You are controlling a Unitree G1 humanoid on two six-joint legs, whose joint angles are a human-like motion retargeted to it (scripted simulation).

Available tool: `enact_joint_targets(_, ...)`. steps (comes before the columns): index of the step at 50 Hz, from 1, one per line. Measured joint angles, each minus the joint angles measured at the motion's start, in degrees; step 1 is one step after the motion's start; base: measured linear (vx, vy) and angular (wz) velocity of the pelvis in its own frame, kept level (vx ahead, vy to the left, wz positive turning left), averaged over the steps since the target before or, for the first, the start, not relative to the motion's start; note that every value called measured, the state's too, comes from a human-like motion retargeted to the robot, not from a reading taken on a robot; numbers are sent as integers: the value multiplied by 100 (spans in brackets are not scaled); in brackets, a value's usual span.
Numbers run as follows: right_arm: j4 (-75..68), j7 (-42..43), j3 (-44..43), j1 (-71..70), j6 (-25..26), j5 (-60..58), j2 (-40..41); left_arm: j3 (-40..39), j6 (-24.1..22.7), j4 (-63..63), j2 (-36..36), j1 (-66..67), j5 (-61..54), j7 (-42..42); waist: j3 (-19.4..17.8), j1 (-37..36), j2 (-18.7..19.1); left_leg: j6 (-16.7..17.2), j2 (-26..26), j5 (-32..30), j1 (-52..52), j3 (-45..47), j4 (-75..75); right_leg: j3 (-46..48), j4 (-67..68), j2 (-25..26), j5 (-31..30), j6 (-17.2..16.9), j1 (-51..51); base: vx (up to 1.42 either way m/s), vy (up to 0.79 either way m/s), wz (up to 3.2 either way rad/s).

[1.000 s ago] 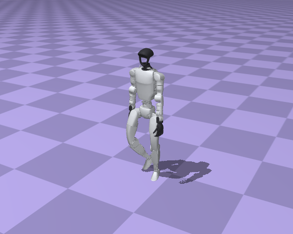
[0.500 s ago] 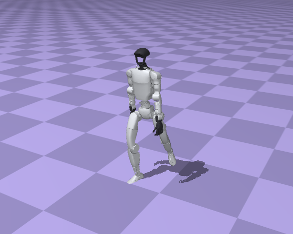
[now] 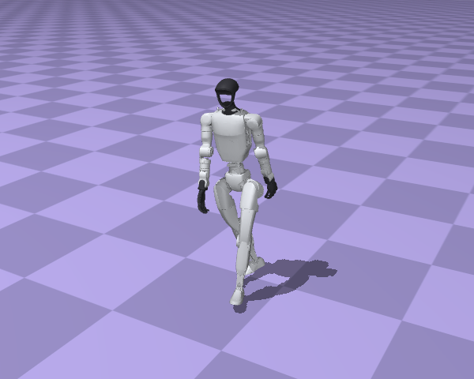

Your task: Walk

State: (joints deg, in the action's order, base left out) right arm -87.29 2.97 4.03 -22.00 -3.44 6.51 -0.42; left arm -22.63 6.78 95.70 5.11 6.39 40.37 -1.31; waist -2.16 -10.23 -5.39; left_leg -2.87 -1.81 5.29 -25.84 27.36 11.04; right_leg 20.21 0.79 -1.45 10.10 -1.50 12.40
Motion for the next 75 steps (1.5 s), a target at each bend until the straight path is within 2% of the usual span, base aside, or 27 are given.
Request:
enact_joint_targets(5, 61, -163, 214, 206, 73, -85, -61, 108, -68, -242, 8, -217, 38, 1, 116, -87, 9, -199, -79, -501, 118, 205, 421, -131, 220, -100, -382, -577, 294, 74, 19, -33)
enact_joint_targets(8, 56, -183, 242, 596, 122, -248, -87, 125, -1, -251, 25, -395, -77, 82, 229, -68, 5, -374, -12, -341, 104, -335, 859, -141, 583, -309, -1226, -909, 389, 89, 23, -34)
enact_joint_targets(10, 33, -224, 188, 929, 144, -265, -146, 250, 21, -258, 35, -526, -198, 138, 362, 49, 83, -520, 44, -69, 337, -452, 882, -116, 962, -317, -2070, -941, 356, 74, 19, 18)
enact_joint_targets(13, 38, -305, 84, 1422, 196, -246, -286, 480, -38, -318, 41, -778, -441, 283, 415, 70, 442, -564, -231, 221, 894, -441, 724, -36, 2202, -313, -3012, -829, 71, 90, 25, -15)
enact_joint_targets(15, 35, -334, 33, 1680, 245, -287, -374, 574, -70, -389, 56, -985, -578, 380, 387, 220, 732, -480, -410, 414, 1230, -635, 671, 131, 3224, -306, -2799, -650, -303, 74, 21, -16)
enact_joint_targets(17, 41, -363, -1, 1904, 271, -341, -462, 662, -129, -468, 98, -1228, -683, 439, 373, 382, 888, -435, -493, 517, 1540, -508, 500, 268, 3944, -475, -2456, -618, -854, 56, 15, -7)
enact_joint_targets(20, 51, -424, -94, 2197, 286, -372, -570, 881, -235, -568, 245, -1669, -717, 377, 318, 713, 934, -339, -425, 509, 1993, -274, 60, 271, 4483, -555, -1752, -539, -1815, 52, 9, 30)
enact_joint_targets(25, 95, -609, -376, 2753, 364, -424, -689, 1121, -414, -812, 439, -2372, -563, 207, 343, 1177, 687, -257, 52, 584, 2539, -306, -475, 164, 3387, -631, -1080, -284, -3082, 55, 3, 60)
enact_joint_targets(30, 15, -841, -596, 3149, 557, -465, -777, 1163, -607, -1145, 522, -2933, -717, 77, 293, 1624, 427, -304, 483, 874, 3087, -813, -676, -485, 1476, -568, -899, 20, -3862, 60, -7, 79)
enact_joint_targets(34, -4, -1022, -673, 3352, 664, -632, -850, 1212, -720, -1380, 553, -3168, -740, -119, 338, 1817, 445, -164, 407, 1089, 3448, -1025, -741, -471, 825, -589, -859, 242, -4311, 71, -14, 58)
enact_joint_targets(38, -14, -1220, -585, 3353, 693, -836, -990, 1259, -786, -1567, 553, -3164, -675, -226, 454, 1966, 475, 57, 300, 1177, 3664, -1084, -680, -321, 1184, -711, -729, 548, -4535, 72, -17, 39)
enact_joint_targets(40, 0, -1317, -440, 3343, 646, -1056, -1082, 1236, -799, -1590, 573, -3056, -602, -277, 520, 2074, 441, 211, 274, 1072, 3809, -1067, -611, 14, 1483, -894, -879, 529, -4465, 78, -22, 36)
enact_joint_targets(42, -29, -1324, -331, 3343, 622, -1272, -1132, 1208, -764, -1578, 554, -2829, -468, -311, 602, 2129, 374, 425, 245, 714, 3978, -1123, -473, 191, 1673, -996, -1217, 501, -4349, 99, -31, 36)
enact_joint_targets(45, -125, -1190, -402, 3258, 715, -1398, -1059, 1111, -716, -1542, 395, -2326, -237, -220, 716, 1976, 300, 721, 120, -356, 4122, -915, -90, -625, 2087, -807, -1062, 528, -4299, 100, -28, 8)
enact_joint_targets(48, -163, -934, -251, 3090, 589, -1014, -946, 825, -712, -1358, 279, -1666, -237, -57, 800, 1875, 44, 620, -19, -1718, 4243, 203, 639, -535, 1952, -942, -651, 663, -3707, 94, -22, -36)
enact_joint_targets(50, -202, -820, -149, 2896, 475, -724, -847, 617, -701, -1100, 231, -1283, -280, 149, 789, 1817, -183, 429, -79, -2077, 4183, 635, 1436, -595, 1805, -1088, -454, 650, -3260, 80, -15, -27)
enact_joint_targets(53, -275, -599, -113, 2453, 409, -460, -600, 417, -573, -579, 254, -910, -147, 414, 629, 1597, -436, -28, -311, -1267, 3778, 1106, 2411, -843, 1541, -1124, -268, 604, -2643, 78, -14, -18)
enact_joint_targets(54, -296, -527, -73, 2287, 381, -370, -514, 354, -466, -422, 280, -812, -55, 466, 578, 1526, -457, -72, -394, -1014, 3564, 1186, 2511, -724, 1411, -1103, -236, 610, -2425, 55, -10, -10)
enact_joint_targets(57, -285, -362, 86, 1785, 278, -158, -296, 194, -171, -79, 373, -536, 216, 496, 461, 1292, -351, 25, -455, -395, 2624, 887, 2471, -500, 945, -785, -201, 643, -1844, 67, -11, -13)
enact_joint_targets(60, -140, -258, 242, 1302, 205, -70, -184, 114, -84, 45, 437, -226, 262, 446, 399, 1042, -171, 14, -434, 49, 1696, 619, 1967, -358, 577, -392, -149, 669, -1402, 57, -9, -18)
enact_joint_targets(65, 215, -37, 453, 504, 218, -169, -153, -145, -68, 91, 336, 119, 105, 445, 233, 571, 63, 3, -339, 210, 580, 386, 724, -313, 238, 40, -73, 491, -776, 54, 0, -51)
enact_joint_targets(70, 390, 80, 511, -213, 329, -351, -140, -335, -54, 131, 223, 196, 99, 198, 203, 144, 36, -159, -181, 228, -274, 272, -31, -339, 108, -39, 19, 126, -367, 60, 6, -69)
enact_joint_targets(75, 403, 132, 457, -608, 379, -386, -124, -288, 2, 79, 246, 0, 166, 171, 283, -81, 21, -277, -240, 331, -569, 361, 214, -413, 192, -170, -159, -421, -88, 69, 15, -41)
